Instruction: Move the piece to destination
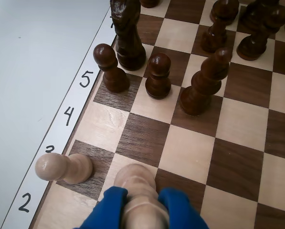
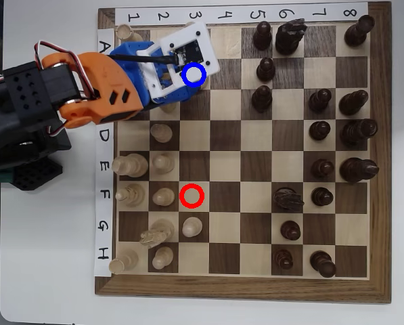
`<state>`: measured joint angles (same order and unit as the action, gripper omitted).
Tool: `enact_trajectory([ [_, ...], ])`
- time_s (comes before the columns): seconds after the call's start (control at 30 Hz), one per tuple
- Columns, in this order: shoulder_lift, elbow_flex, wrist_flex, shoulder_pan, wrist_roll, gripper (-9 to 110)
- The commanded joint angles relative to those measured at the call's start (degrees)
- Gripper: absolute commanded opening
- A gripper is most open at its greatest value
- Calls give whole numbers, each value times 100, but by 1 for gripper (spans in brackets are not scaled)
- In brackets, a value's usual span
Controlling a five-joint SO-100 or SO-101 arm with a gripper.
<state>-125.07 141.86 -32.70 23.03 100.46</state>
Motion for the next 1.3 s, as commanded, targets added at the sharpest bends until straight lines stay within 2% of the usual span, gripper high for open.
enact_trajectory([
  [0.0, -88, -88, 202, 53, 360, 2],
  [0.13, -97, -202, 88, 114, 650, 13],
  [0.37, -176, -369, 237, 229, 1090, 20],
  [1.27, -668, -1134, -176, 712, 1670, 22],
])
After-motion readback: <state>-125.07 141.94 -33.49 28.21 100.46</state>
